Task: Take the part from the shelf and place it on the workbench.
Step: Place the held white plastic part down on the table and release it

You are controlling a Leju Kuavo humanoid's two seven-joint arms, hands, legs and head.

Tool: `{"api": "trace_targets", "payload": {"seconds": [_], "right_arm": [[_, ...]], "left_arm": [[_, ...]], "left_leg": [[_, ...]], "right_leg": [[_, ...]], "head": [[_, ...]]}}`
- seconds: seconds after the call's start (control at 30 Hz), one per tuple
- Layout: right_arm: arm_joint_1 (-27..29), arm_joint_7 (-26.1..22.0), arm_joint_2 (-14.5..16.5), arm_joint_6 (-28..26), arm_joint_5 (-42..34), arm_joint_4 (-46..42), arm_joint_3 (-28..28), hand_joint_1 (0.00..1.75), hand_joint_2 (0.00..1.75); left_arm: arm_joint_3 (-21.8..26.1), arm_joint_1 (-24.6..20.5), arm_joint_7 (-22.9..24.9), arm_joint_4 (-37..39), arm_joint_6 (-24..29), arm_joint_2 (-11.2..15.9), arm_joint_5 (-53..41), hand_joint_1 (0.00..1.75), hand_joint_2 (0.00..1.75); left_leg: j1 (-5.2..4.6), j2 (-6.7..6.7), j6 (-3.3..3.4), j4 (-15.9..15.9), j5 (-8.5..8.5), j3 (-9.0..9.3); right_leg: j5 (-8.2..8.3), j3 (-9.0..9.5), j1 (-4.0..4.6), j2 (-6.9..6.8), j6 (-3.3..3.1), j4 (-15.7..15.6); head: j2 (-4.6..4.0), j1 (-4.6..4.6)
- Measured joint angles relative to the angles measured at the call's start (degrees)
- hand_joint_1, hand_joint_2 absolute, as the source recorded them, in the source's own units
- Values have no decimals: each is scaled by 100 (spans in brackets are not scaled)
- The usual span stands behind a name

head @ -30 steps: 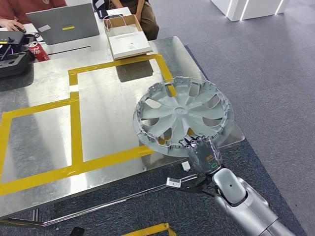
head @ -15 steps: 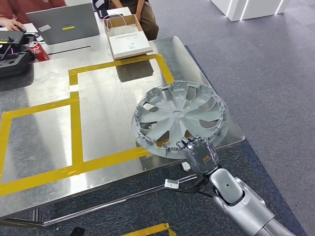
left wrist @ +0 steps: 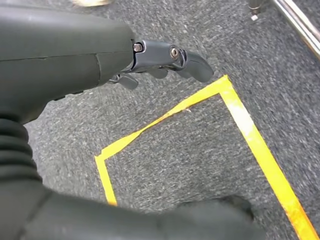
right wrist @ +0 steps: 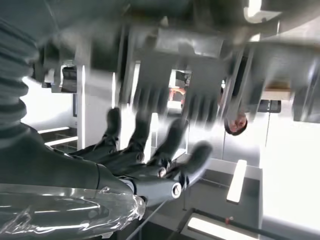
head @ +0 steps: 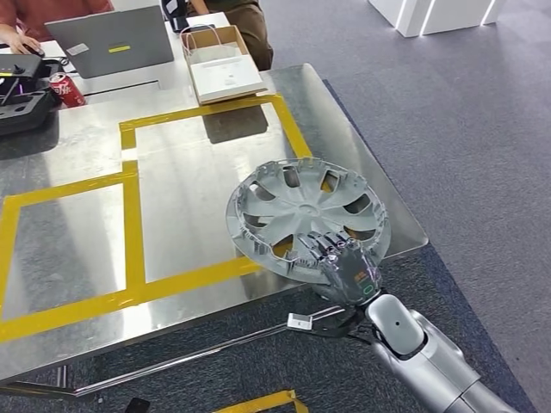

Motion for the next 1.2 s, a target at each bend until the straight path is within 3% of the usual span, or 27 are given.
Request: {"api": "trace_targets", "payload": {"seconds": [0.07, 0.5, 0.8, 1.2], "right_arm": [[16, 15, -1, -1, -10, 0, -3, 0, 0], [202, 83, -9, -38, -82, -24, -46, 0, 0], [353, -23, -8, -42, -686, -154, -160, 0, 0], [480, 124, -10, -45, -181, -340, -274, 0, 0]], "left_arm": [[2, 6, 89, 0, 43, 2, 22, 0, 0], [11, 45, 207, -1, 156, 37, 32, 0, 0], [43, 71, 239, 0, 184, 39, 40, 0, 0], [63, 85, 274, 0, 205, 39, 30, 0, 0]], "left_leg": [[0, 0, 0, 0, 0, 0], [-1, 0, 0, 0, 0, 1], [-1, 0, 0, 0, 0, 1], [-2, 0, 0, 0, 0, 2]], "right_leg": [[0, 0, 0, 0, 0, 0], [0, 1, 0, 1, 1, -1], [1, 2, -1, 1, 2, -1], [1, 2, -2, 1, 2, -1]], "head": [[0, -1], [0, 1], [0, 1], [0, 1]]}}
